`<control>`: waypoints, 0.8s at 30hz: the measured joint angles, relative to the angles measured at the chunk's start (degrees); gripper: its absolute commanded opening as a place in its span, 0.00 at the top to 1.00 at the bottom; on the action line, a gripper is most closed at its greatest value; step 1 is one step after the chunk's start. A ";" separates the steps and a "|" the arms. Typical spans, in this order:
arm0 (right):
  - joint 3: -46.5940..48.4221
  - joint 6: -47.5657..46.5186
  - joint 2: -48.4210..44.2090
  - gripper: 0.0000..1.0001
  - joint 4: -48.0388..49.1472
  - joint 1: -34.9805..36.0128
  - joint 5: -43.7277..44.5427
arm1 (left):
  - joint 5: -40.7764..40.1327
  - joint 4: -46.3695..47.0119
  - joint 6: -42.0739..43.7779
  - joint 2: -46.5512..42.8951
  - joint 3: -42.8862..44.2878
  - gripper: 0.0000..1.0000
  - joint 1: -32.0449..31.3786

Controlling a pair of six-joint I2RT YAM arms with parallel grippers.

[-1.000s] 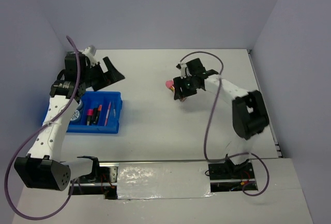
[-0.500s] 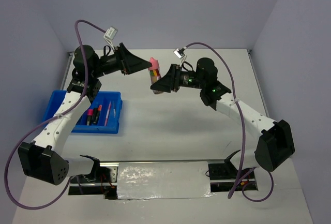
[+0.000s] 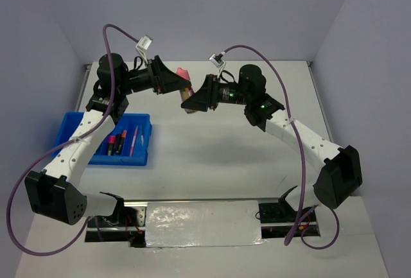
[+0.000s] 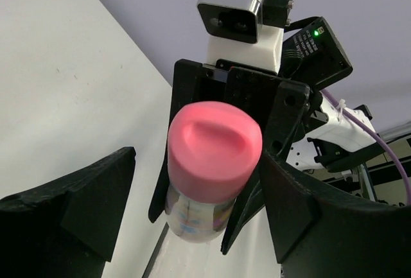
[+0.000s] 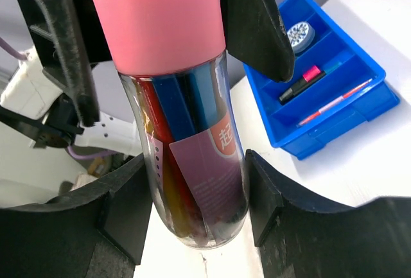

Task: Sort the stationery into containers
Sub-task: Place the stationery in the storage box.

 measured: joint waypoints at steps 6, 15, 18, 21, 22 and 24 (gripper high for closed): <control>3.85 -4.74 2.03 1.00 -5.68 0.50 -1.46 | 0.74 1.49 -0.31 0.11 0.04 0.26 0.00; 9.25 -11.08 4.17 0.01 -16.00 -0.33 -2.01 | 2.45 -4.28 5.07 2.73 3.69 1.00 0.46; 9.20 -13.60 3.89 0.00 -18.75 -2.73 1.77 | -0.76 -14.10 10.19 2.75 6.23 1.00 3.76; 4.66 -14.08 1.36 0.00 -20.61 -7.52 9.66 | -14.88 -28.11 16.52 2.97 9.97 1.00 12.37; 2.40 -14.27 -0.13 0.00 -22.34 -9.09 13.29 | -21.24 -31.36 18.05 2.99 10.71 1.00 15.76; -1.62 -14.67 -2.89 0.00 -25.62 -10.69 18.86 | -35.04 -36.02 20.41 3.04 10.49 1.00 21.90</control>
